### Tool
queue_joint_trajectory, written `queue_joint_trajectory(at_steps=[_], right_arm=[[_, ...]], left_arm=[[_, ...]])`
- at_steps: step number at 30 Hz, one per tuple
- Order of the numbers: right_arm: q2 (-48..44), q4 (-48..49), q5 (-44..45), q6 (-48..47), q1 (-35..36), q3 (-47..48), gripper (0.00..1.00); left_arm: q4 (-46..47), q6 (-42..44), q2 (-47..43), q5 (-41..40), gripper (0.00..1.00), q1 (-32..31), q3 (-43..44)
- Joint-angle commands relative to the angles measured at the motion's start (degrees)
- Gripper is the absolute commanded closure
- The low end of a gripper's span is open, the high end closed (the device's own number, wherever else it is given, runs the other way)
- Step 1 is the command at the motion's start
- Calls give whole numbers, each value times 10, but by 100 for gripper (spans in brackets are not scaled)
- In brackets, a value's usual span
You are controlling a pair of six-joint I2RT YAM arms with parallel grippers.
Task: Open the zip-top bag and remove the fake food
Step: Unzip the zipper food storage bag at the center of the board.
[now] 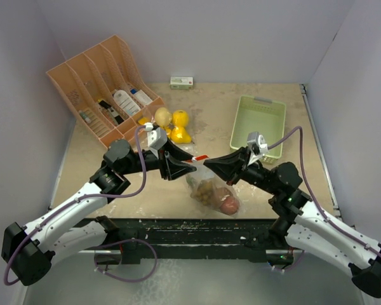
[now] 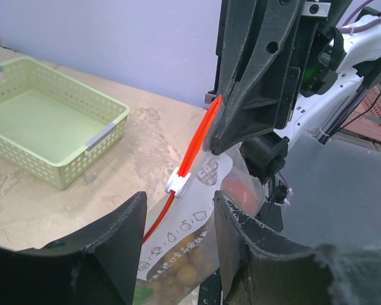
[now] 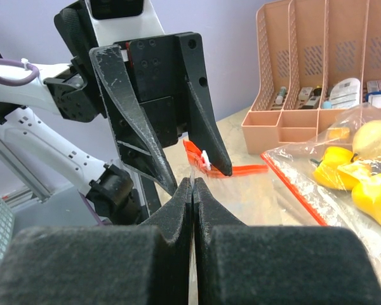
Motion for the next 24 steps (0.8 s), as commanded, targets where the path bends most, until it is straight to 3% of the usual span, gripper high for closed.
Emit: queue_joint_trajectory(at_steps=[1, 15, 19, 24], right_arm=[[3, 52, 4, 8, 0, 2, 100], [28, 78, -16, 16, 0, 0, 100], [28, 79, -14, 17, 0, 0, 100], [26, 79, -11, 17, 0, -2, 100]], left_arm=[[31, 1, 2, 7, 49, 0, 15], [32, 10, 12, 12, 52, 1, 39], [25, 13, 13, 14, 77, 1, 44], [23, 12, 11, 17, 89, 1, 39]])
